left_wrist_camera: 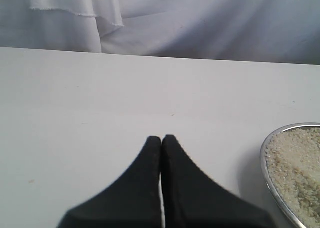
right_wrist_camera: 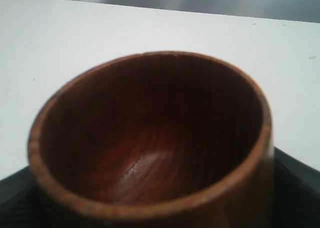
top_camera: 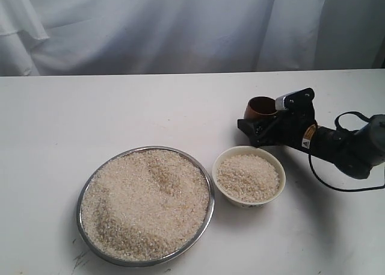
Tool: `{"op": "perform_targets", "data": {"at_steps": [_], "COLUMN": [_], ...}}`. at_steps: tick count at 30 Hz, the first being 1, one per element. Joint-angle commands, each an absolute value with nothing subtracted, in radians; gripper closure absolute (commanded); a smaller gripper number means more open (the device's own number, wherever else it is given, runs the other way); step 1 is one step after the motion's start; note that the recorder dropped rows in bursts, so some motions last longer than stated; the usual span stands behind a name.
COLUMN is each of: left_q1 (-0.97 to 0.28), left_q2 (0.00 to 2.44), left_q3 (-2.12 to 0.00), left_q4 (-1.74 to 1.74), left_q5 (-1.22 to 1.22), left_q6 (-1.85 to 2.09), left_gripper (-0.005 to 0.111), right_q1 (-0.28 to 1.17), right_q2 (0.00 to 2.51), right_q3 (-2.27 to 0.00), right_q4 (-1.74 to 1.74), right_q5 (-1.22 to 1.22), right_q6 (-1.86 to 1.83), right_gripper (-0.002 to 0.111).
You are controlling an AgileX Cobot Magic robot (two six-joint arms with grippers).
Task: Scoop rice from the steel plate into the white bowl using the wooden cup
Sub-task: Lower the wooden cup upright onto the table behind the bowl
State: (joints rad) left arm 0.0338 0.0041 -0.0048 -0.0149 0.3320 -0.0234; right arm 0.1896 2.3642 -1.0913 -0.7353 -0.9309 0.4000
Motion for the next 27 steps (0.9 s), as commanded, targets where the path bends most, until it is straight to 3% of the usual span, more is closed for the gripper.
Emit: {"op": "perform_targets", "data": {"at_steps": [1,7,9,16,18,27], "left_q1": [0.031,0.031,0.031,0.031,0.031,0.031], "left_q2": [0.0,0.0,0.0,0.0,0.0,0.0], "left_q3": [0.0,0.0,0.0,0.0,0.0,0.0], "left_q4": [-0.014,-0.014,-0.014,-0.014,-0.014,-0.014], "left_q5": [0.319,0.319,0.319,0.319,0.319,0.319], "left_q6": [-0.024,-0.024,-0.024,-0.024,-0.024,-0.024], "left_gripper": [0.107,0.107,0.107,0.107,0.107,0.107], "right_q1": [0.189,0.189,0.189,0.186,0.186,0.186], "right_q2": [2.383,2.385,2.385,2.385,2.385,2.36], "right_q3": [-1.093,-1.093,-1.093,-1.093,-1.093,-1.093], "right_q4": [-0.738,-0.781,-0.798,-0.757,-0.741,-0.73], "right_q5": [-0.898,-0.962,-0.972,-0.959,-0.974,-1.053], "right_q6": [0.392,0.392,0.392,0.396,0.396,0.396], "right_gripper": [0.108,0.108,0.098,0.024,0.011,0.006]}}
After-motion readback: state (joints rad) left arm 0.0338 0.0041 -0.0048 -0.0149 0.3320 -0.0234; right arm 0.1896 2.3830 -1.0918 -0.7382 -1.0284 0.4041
